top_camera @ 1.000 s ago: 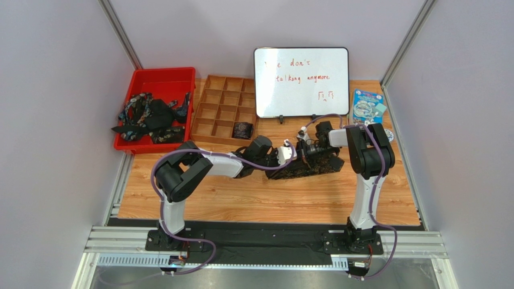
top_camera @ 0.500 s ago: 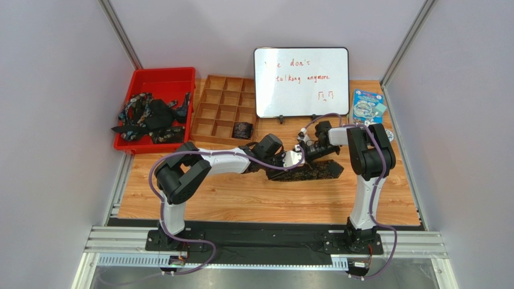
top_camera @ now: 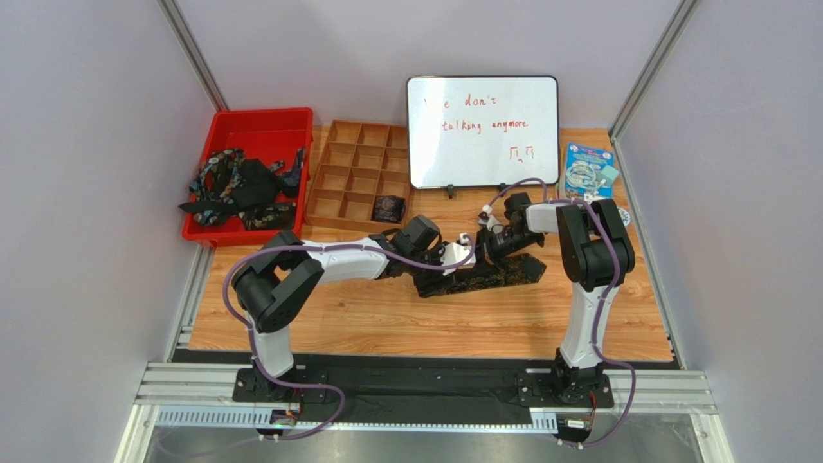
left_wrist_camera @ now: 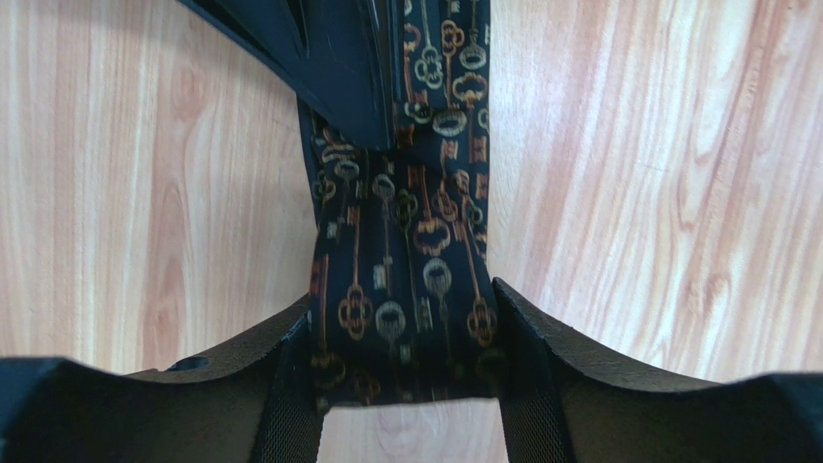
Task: Roll the ties
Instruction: Roll the tie at the center of the board.
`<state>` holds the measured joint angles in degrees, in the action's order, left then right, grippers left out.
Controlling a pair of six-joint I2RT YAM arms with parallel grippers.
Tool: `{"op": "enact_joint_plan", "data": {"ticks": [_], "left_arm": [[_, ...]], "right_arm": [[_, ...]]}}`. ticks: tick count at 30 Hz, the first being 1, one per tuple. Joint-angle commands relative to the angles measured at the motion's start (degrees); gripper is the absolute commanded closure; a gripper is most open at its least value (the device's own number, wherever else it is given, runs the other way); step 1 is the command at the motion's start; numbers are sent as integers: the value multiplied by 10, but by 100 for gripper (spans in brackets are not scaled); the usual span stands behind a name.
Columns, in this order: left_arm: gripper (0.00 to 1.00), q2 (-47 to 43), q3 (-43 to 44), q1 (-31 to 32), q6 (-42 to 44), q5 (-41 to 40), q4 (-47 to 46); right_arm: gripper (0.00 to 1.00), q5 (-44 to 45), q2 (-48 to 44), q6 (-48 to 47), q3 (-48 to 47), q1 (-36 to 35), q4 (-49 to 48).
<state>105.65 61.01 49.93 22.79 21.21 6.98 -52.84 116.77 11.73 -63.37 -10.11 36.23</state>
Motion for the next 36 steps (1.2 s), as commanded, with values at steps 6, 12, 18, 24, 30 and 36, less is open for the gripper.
{"op": "enact_joint_plan", "data": {"ticks": [6, 12, 18, 24, 30, 36], "left_arm": [[37, -32, -50, -12, -69, 61, -102], [49, 17, -25, -11, -107, 63, -129], [79, 33, 16, -10, -61, 10, -21], [92, 54, 48, 10, 19, -57, 108], [94, 67, 60, 24, 31, -96, 145], [94, 80, 73, 26, 32, -105, 160]], "right_arm": [[100, 154, 13, -18, 15, 2, -17], [100, 151, 12, -14, 19, -2, -20], [100, 132, -5, -14, 24, -10, -23], [96, 94, -35, -50, -23, -8, 44], [79, 44, -71, -77, -93, 0, 140], [66, 15, -107, -108, -113, 20, 219]]}}
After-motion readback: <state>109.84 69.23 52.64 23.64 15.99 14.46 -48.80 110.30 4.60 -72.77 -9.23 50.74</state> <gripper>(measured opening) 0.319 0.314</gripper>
